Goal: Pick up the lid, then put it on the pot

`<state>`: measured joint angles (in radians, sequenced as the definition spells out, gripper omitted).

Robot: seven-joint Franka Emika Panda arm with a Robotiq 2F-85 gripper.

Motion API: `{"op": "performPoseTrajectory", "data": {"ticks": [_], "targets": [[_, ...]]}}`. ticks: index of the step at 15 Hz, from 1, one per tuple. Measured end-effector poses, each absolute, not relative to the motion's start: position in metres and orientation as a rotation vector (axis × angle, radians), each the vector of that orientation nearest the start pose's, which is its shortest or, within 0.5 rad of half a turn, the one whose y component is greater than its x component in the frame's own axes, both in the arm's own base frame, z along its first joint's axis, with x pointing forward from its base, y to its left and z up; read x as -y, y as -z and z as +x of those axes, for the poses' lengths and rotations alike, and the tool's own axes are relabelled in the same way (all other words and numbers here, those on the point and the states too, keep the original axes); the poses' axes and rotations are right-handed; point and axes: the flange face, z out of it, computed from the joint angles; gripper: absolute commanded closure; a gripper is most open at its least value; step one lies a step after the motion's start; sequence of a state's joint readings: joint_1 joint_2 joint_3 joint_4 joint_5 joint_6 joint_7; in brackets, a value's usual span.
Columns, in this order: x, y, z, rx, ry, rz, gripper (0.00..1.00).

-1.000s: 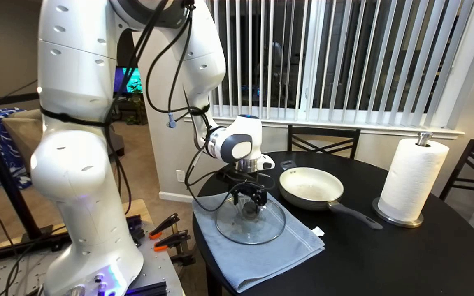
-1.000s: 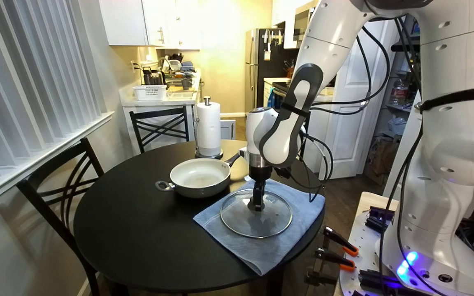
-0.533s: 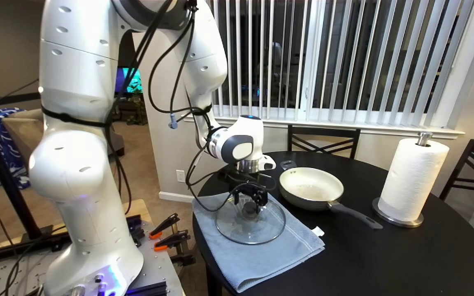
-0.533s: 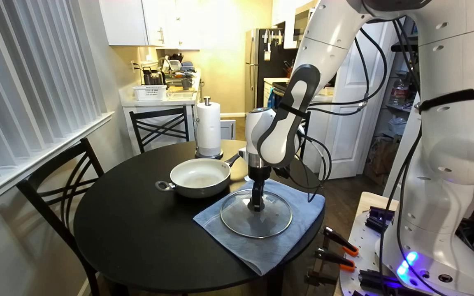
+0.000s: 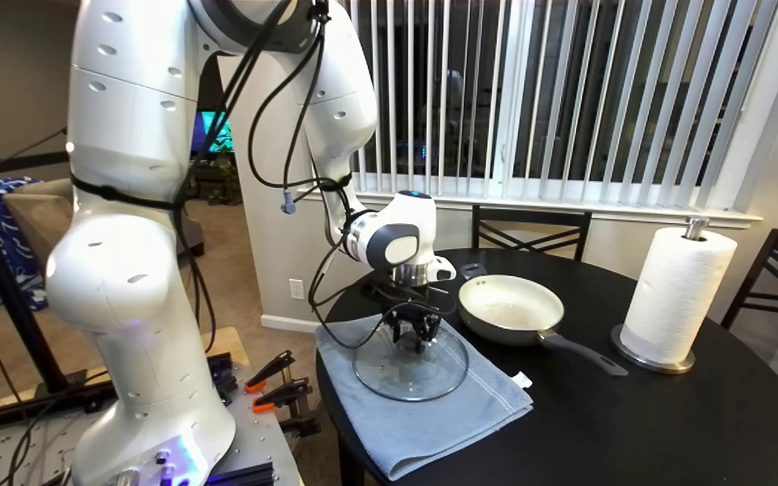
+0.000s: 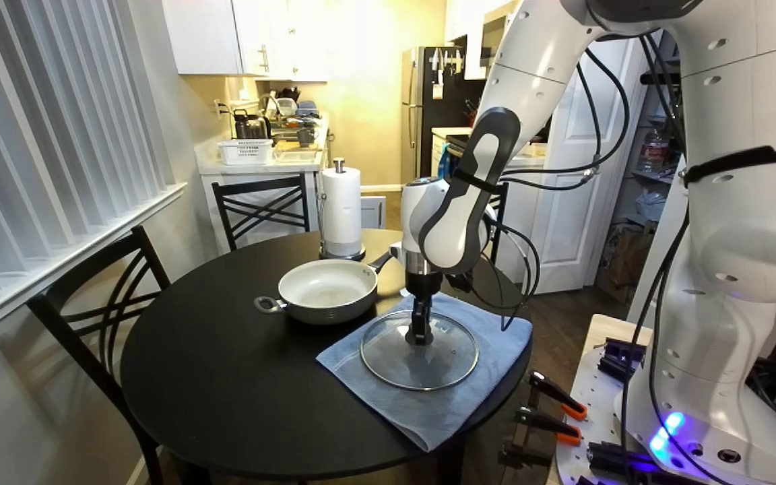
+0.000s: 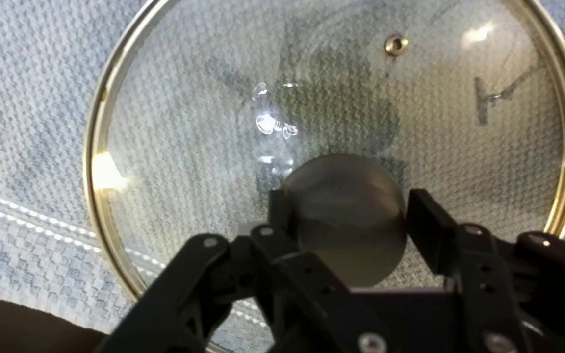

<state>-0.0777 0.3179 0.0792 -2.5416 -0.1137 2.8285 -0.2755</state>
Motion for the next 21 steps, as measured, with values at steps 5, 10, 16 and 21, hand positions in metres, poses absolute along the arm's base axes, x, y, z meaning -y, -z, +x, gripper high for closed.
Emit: {"op": "performPoseTrajectory", "data": {"ticks": [5, 10, 16, 21], "targets": [[-0.006, -0.154, 0.448, 0.587, -0.041, -3.089, 0.67], [-0.015, -0.185, 0.438, 0.615, 0.032, -3.088, 0.67], [-0.015, -0.232, 0.430, 0.662, 0.089, -3.118, 0.67], [-0.018, -0.271, 0.450, 0.716, 0.085, -3.180, 0.67]]}}
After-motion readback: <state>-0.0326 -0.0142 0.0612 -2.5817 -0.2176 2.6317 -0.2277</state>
